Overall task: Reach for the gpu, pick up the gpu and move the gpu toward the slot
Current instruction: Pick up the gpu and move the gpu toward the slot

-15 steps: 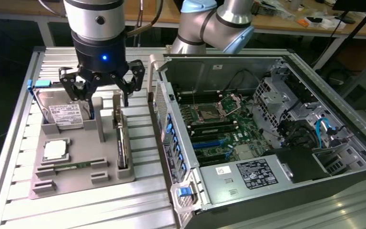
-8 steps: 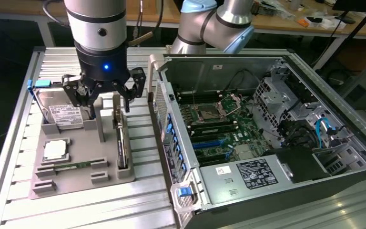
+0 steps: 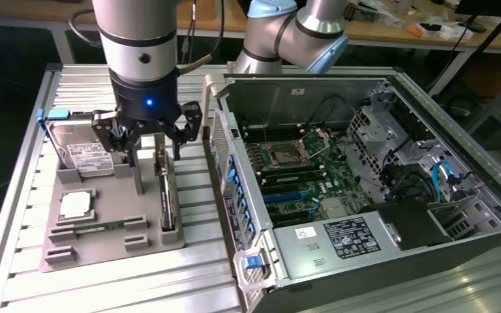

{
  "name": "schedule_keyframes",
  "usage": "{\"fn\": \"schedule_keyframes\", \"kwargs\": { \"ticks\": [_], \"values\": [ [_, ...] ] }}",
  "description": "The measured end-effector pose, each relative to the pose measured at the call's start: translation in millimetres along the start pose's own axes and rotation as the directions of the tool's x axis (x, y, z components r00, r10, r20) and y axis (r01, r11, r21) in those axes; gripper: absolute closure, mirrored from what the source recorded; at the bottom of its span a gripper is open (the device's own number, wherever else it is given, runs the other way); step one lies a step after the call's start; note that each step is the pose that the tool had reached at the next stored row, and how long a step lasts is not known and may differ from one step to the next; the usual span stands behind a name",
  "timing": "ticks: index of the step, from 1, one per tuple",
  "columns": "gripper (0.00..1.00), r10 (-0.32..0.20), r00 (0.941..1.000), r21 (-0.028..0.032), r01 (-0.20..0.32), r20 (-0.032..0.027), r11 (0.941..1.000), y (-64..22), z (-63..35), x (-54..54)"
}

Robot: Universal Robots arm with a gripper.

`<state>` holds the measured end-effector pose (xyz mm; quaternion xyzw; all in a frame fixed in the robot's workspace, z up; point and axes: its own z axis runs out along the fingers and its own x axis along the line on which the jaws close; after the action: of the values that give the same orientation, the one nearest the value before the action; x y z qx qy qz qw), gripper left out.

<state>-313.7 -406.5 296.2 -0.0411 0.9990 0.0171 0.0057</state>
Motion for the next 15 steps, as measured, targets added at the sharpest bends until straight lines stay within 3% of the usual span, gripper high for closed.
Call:
{"fn": "schedule_keyframes", "kwargs": {
  "ticks": [6, 15],
  "values": [
    [0.28, 0.044, 0.999, 0.0005, -0.044, 0.0014, 0.999, -1.3, 11.4, 0.2],
    [0.28, 0.064, 0.9979, 0.0009, -0.064, 0.002, 0.9979, -5.8, 27.5, -0.6]
  ]
}}
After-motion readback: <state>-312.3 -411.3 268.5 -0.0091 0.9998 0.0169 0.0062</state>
